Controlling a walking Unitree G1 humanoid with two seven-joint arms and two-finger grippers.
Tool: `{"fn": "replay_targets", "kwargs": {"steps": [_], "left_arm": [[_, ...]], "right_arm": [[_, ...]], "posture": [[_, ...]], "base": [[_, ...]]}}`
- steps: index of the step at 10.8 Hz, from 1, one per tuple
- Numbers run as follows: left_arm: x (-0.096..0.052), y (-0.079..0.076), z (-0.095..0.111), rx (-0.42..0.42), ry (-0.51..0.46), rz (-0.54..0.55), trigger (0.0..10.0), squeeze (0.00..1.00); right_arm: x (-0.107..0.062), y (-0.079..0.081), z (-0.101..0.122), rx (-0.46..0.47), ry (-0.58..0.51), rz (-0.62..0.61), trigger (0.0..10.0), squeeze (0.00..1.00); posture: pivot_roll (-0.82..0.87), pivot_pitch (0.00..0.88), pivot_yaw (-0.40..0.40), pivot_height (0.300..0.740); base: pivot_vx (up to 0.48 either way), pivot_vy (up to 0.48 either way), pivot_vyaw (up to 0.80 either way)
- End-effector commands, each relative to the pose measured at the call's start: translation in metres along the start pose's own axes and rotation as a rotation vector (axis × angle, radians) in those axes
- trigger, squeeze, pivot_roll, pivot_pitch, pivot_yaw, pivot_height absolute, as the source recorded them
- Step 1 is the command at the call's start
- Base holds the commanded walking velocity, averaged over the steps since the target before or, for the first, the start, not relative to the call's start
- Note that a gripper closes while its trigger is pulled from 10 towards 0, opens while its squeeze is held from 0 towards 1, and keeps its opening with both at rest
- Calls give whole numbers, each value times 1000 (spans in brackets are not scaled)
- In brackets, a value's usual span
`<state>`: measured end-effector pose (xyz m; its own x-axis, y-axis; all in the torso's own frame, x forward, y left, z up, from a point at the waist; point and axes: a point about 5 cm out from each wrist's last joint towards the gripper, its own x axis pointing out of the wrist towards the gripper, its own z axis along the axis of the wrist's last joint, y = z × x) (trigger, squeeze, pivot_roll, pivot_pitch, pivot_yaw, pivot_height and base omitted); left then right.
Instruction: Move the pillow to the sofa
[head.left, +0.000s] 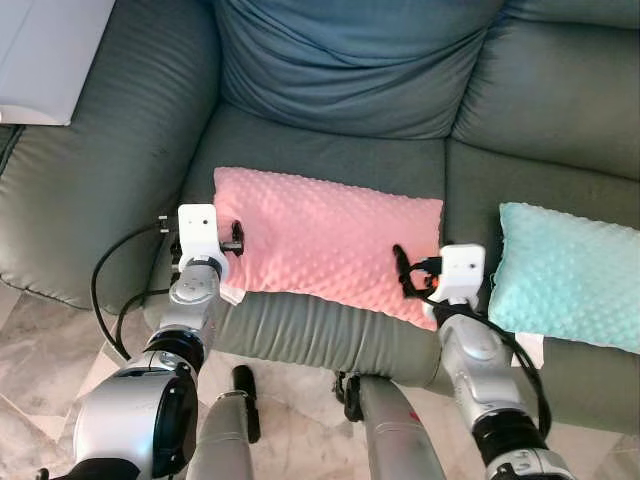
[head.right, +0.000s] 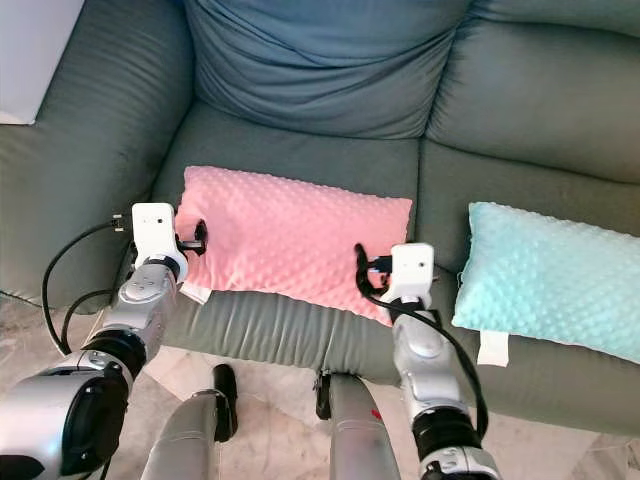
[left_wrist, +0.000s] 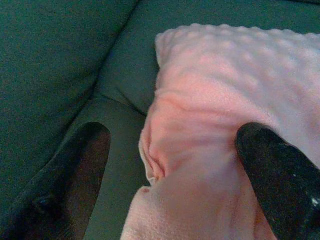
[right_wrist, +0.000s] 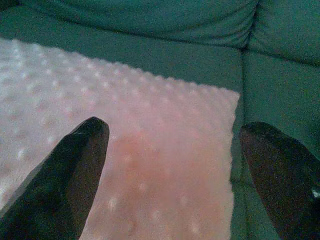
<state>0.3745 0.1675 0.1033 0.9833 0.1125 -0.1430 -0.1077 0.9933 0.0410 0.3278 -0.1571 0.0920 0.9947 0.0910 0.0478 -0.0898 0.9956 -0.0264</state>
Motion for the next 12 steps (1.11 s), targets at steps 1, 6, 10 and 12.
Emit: {"fn": "replay_targets", "kwargs": {"steps": [1,6,10,12], "left_arm": [[-7,-3,-19,-8,60,-15,10000,1000],[-18,-28,-39,-82,113,-65,10000,1000],[-17,-16,-40,-24,119,-29,10000,1000],[-8,4,-20,30,51,33,10000,0]], "right_arm": [[-8,-2,-8,-2,31,-15,10000,1000],[-5,5,4,5,-1,-21,10000,1000],[-4,9,8,-5,-8,-15,10000,271],[-3,16,21,-27,-58,3,10000,0]], "posture": [[-177,513,-26,740],[-173,511,-20,740],[-175,513,-19,740],[-171,507,-19,740]], "base": [[0,0,0],[0,0,0],[0,0,0],[0,0,0]]}}
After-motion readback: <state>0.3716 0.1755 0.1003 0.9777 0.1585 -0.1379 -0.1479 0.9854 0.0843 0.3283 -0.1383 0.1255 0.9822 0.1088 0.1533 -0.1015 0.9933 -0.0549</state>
